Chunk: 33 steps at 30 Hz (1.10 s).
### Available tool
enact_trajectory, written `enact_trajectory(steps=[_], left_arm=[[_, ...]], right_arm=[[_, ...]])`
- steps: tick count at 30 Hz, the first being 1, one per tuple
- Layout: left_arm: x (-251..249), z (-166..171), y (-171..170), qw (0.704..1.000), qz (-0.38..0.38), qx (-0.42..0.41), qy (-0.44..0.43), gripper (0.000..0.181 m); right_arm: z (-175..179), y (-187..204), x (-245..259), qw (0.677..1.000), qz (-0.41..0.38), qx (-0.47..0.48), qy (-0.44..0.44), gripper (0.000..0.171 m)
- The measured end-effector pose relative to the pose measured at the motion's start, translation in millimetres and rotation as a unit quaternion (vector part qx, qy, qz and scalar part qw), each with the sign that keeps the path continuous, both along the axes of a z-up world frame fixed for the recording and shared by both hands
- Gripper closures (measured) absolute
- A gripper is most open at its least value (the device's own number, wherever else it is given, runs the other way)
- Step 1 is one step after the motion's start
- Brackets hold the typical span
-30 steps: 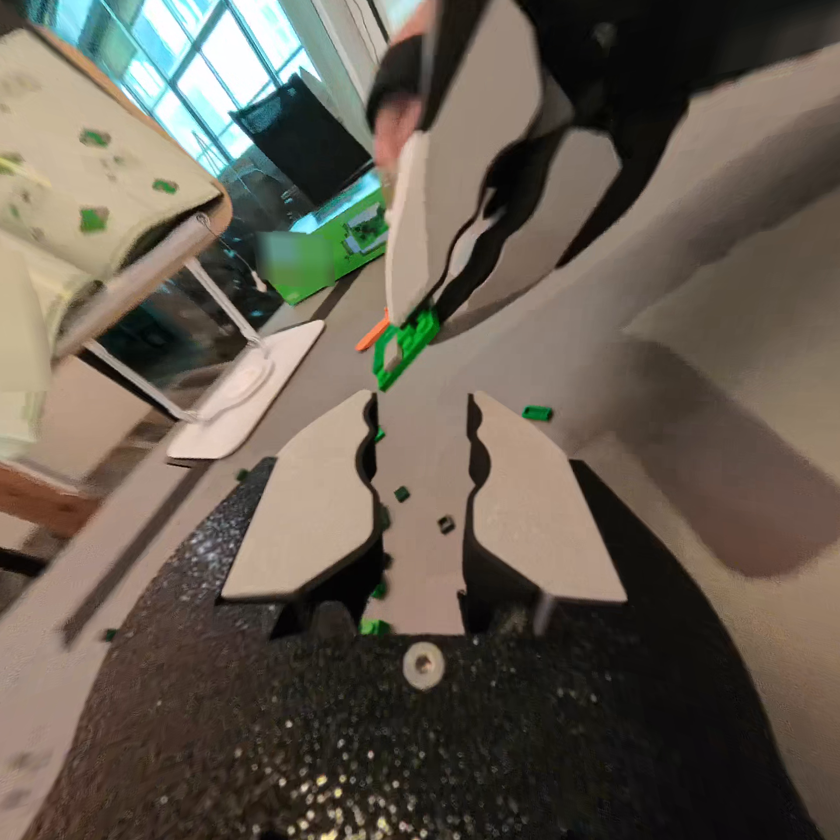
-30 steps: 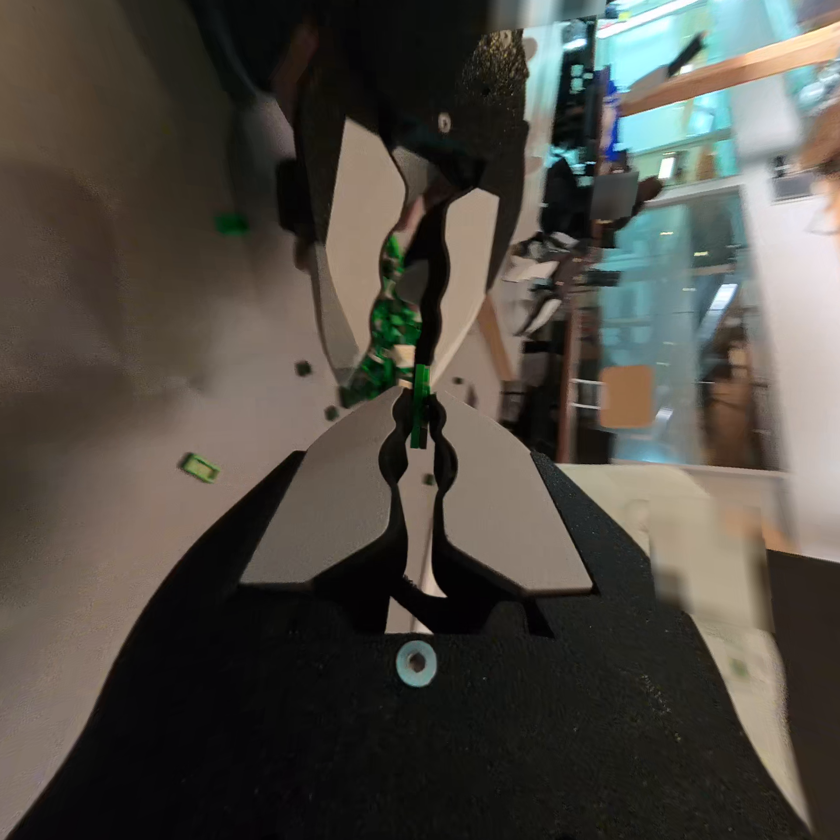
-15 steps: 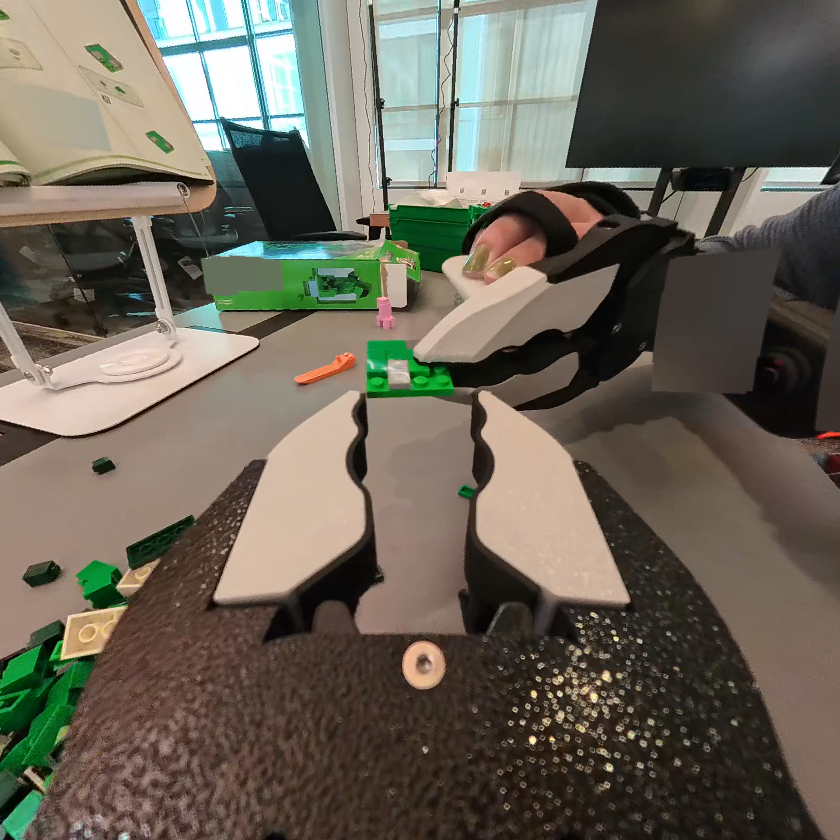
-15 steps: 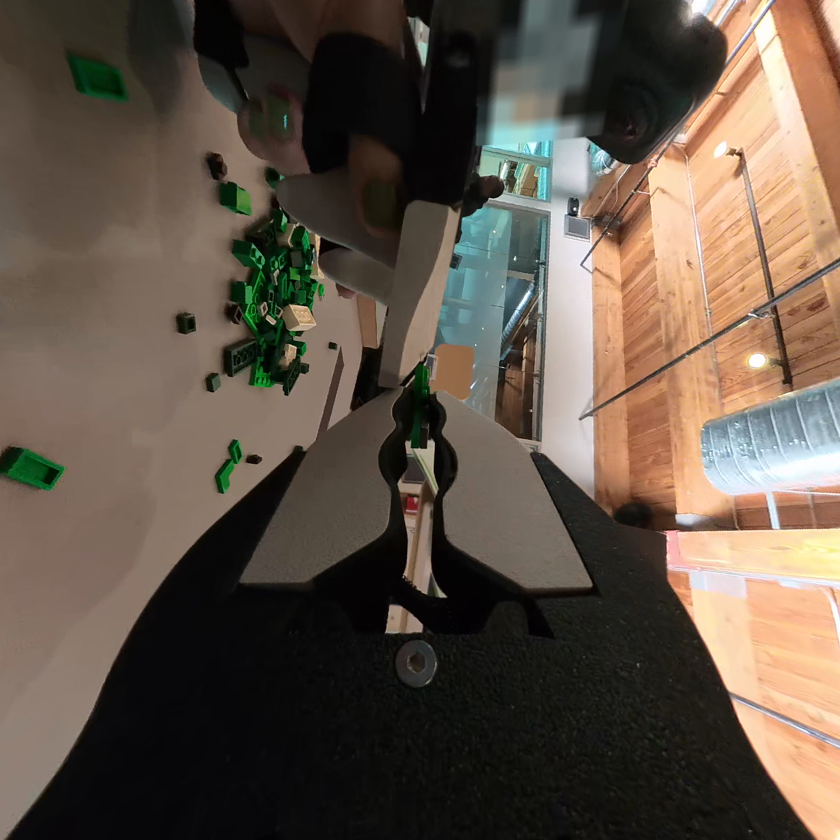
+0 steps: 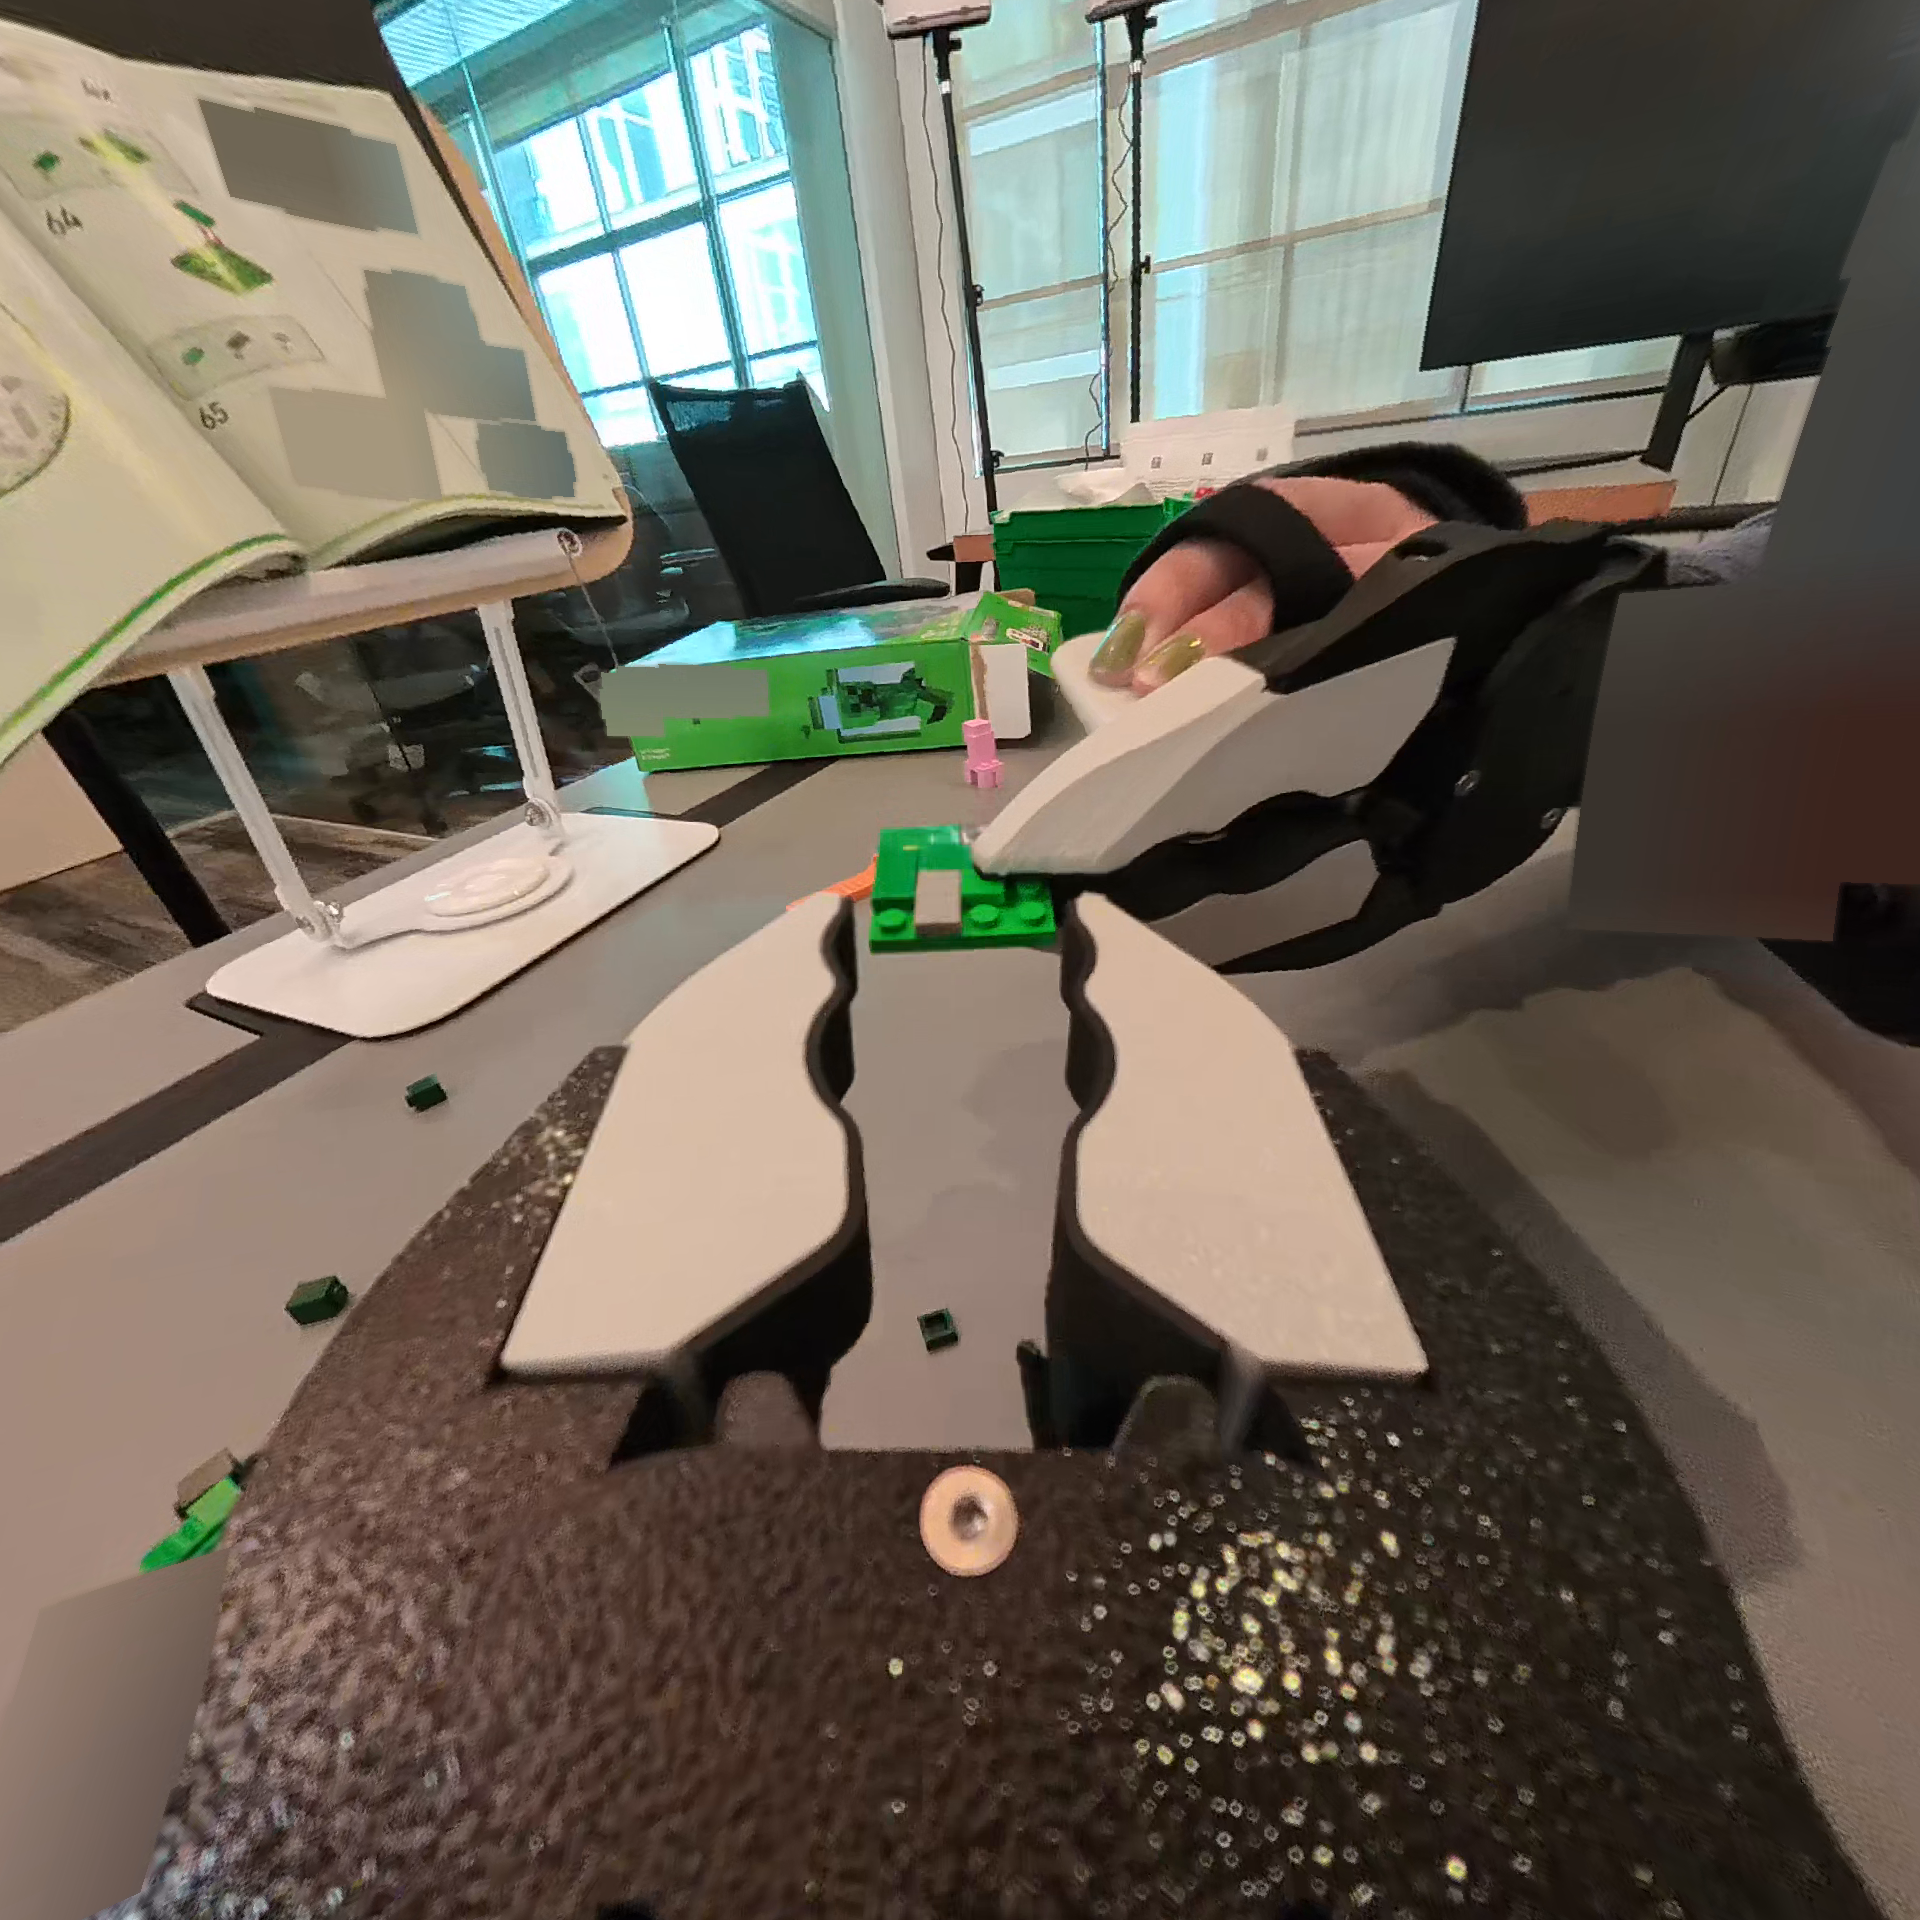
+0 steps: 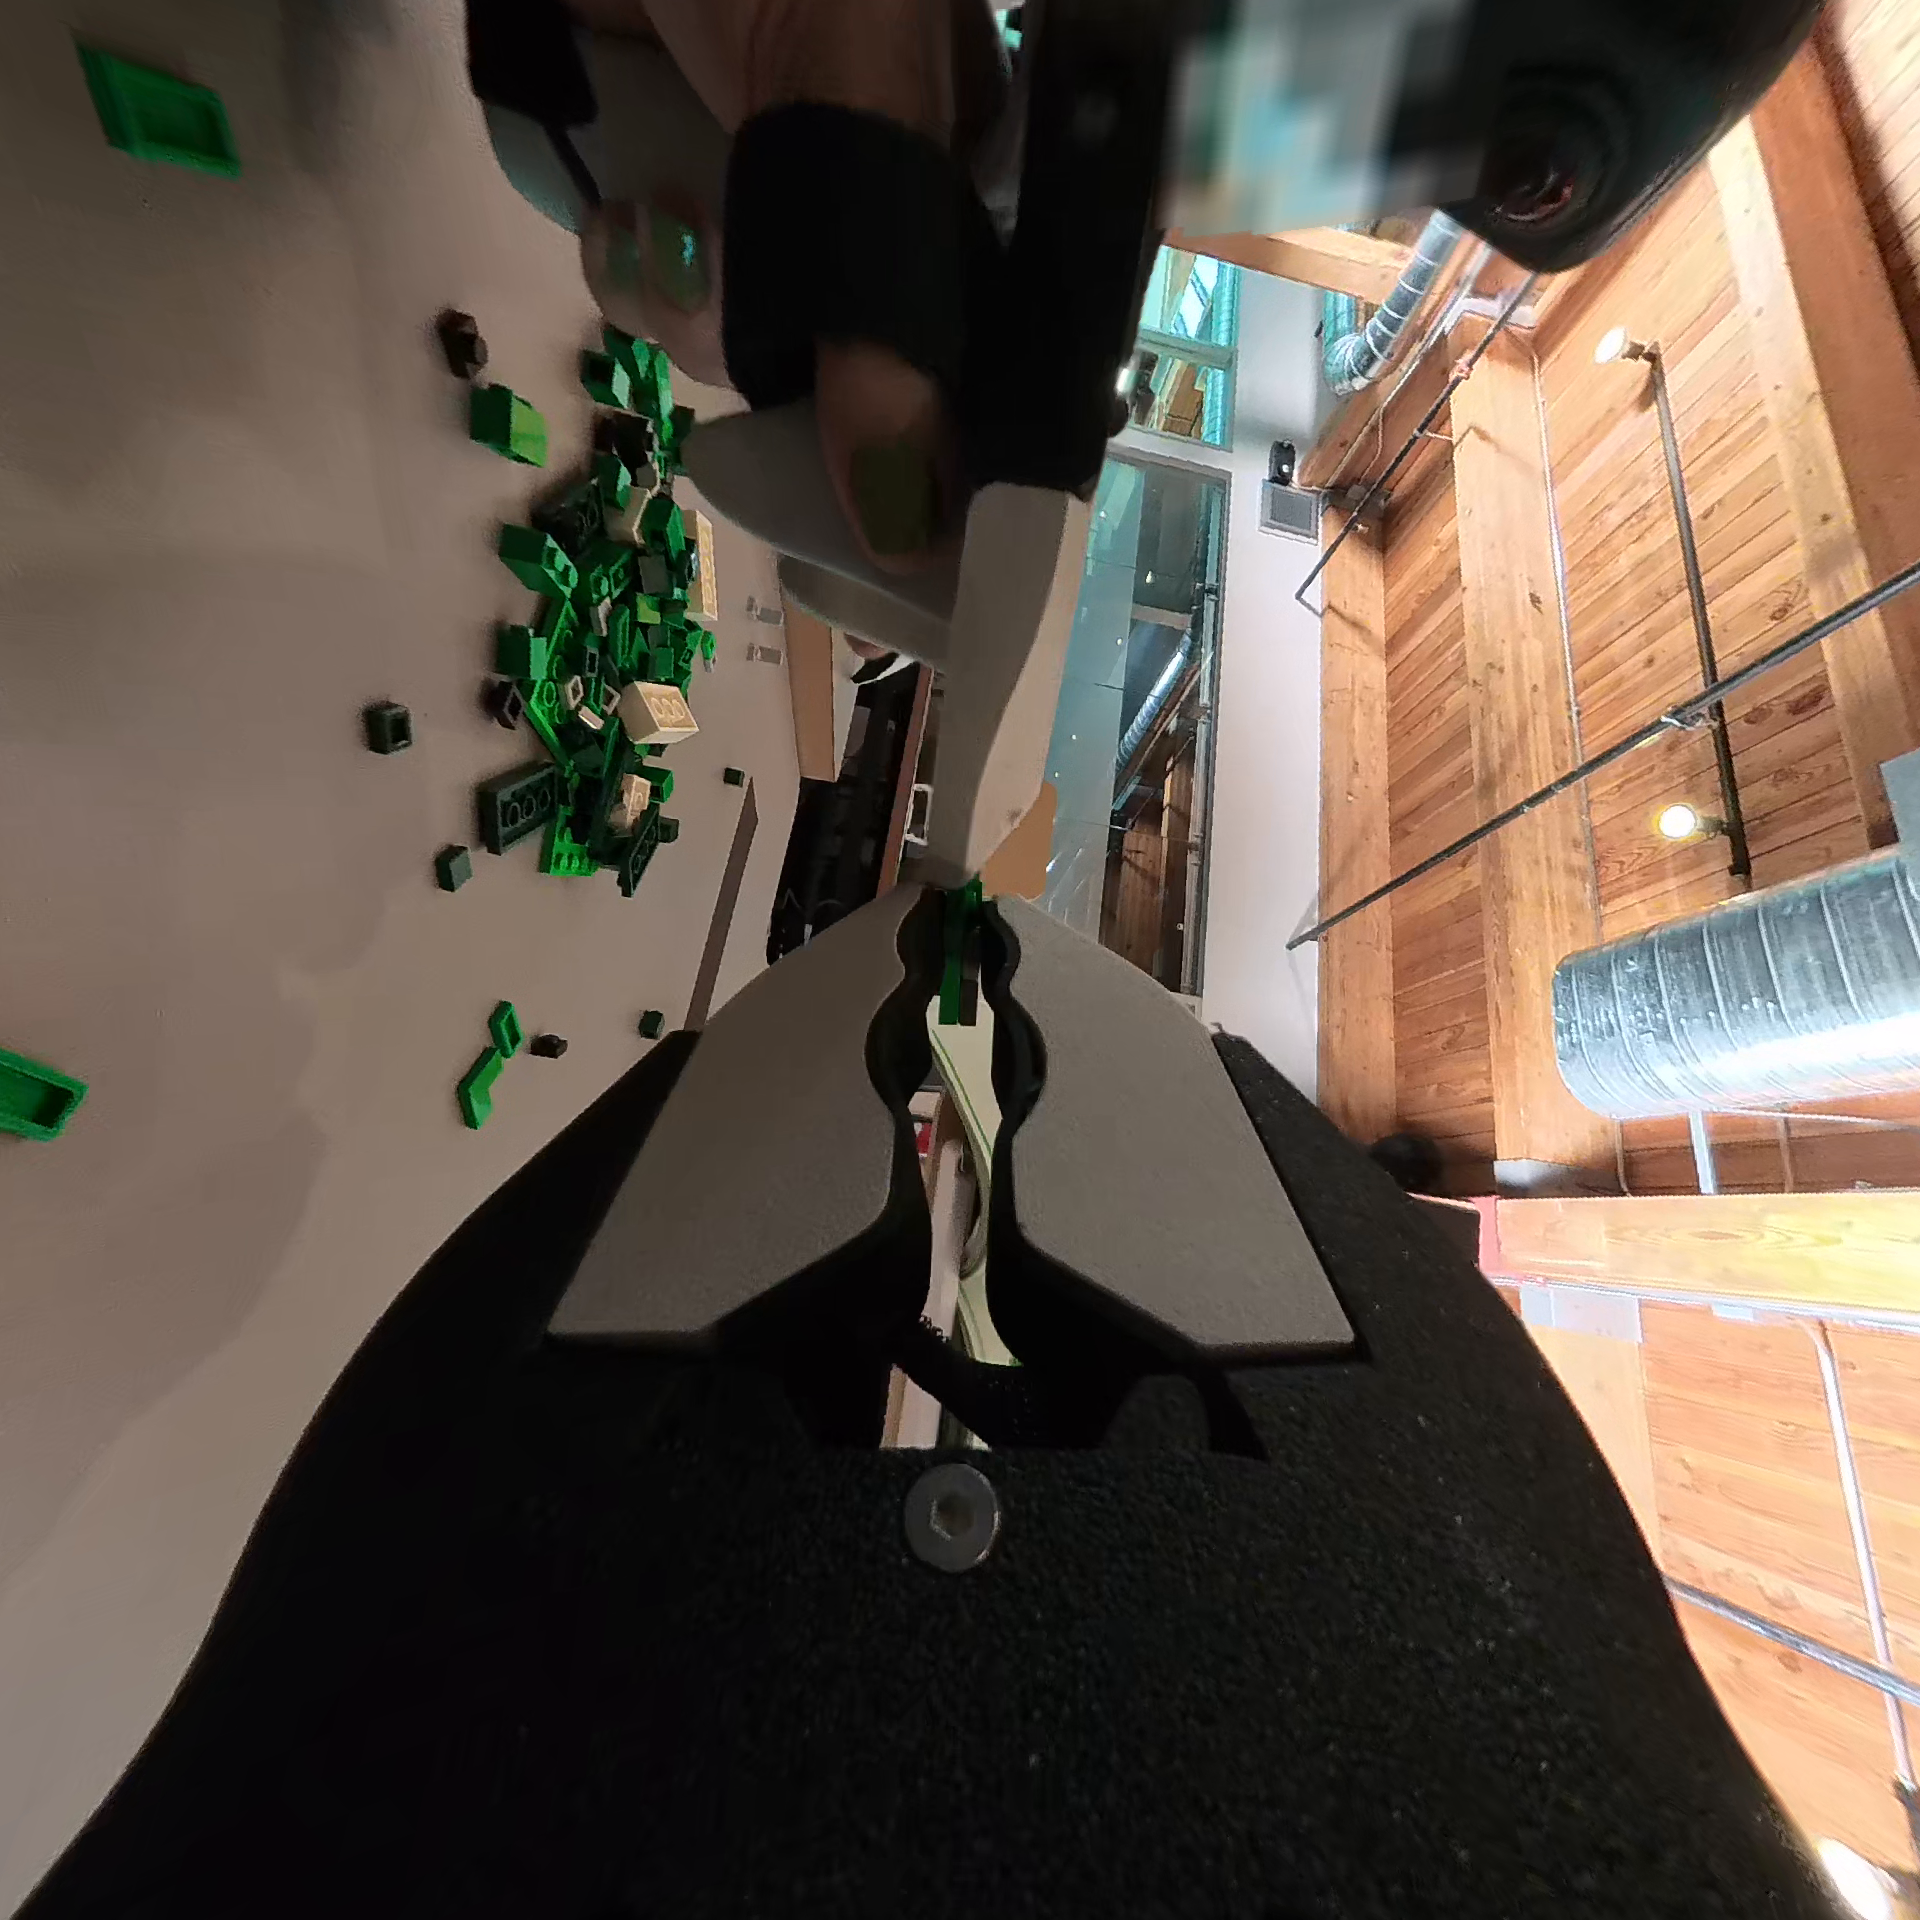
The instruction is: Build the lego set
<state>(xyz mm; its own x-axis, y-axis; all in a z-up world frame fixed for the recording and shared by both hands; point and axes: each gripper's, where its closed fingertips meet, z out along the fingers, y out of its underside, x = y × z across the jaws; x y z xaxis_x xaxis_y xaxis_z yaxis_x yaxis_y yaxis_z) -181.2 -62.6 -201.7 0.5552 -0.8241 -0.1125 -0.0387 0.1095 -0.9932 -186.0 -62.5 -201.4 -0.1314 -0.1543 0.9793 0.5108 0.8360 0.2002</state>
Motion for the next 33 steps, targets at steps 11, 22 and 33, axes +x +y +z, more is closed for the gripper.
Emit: enact_trajectory(steps=[11,22,33], left_arm=[[-1,-5,4,1.0,0.007,-0.015,0.01,0.149],[-78,-13,46,0.975,0.216,-0.012,0.042,0.149],[-94,-25,54,0.966,0.251,-0.022,0.059,0.149]], right_arm=[[-4,3,0,0.999,-0.004,-0.026,0.024,0.165],[-1,68,52,0.861,-0.068,-0.393,0.315,0.14],[-6,82,66,0.756,0.002,-0.513,0.407,0.135]])
